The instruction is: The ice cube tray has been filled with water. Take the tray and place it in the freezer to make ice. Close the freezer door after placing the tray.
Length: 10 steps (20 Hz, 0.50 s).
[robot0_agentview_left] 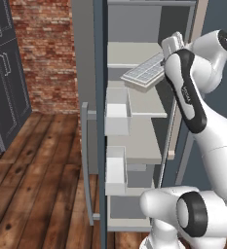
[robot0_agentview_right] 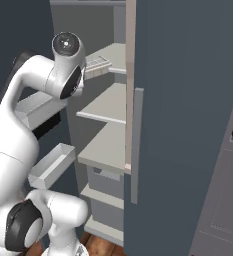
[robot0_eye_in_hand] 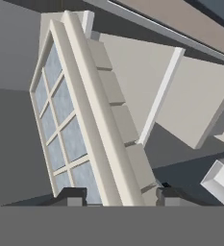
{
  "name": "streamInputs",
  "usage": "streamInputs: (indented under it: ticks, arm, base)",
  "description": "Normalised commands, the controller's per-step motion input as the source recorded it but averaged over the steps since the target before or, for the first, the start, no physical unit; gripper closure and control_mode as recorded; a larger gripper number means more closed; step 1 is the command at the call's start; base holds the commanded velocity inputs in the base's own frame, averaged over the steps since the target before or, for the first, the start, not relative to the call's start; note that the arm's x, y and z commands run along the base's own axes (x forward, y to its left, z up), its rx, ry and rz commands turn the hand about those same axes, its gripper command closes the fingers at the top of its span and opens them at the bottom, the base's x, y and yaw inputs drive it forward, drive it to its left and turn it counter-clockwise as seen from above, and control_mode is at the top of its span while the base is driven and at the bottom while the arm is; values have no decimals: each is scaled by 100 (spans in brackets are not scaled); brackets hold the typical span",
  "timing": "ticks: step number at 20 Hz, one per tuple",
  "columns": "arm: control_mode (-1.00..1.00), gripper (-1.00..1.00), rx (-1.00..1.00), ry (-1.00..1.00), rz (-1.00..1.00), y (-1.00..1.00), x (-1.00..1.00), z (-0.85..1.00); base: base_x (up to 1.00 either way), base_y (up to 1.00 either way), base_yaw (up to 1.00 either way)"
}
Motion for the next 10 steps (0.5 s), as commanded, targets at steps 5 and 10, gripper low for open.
streamInputs:
  ticks: [5, 10]
  arm:
    - [-100, 100, 3, 0, -5, -1, 23, 15]
    - [-100, 100, 3, 0, -3, -6, 28, 2]
  base:
    - [0, 0, 0]
    - [0, 0, 0]
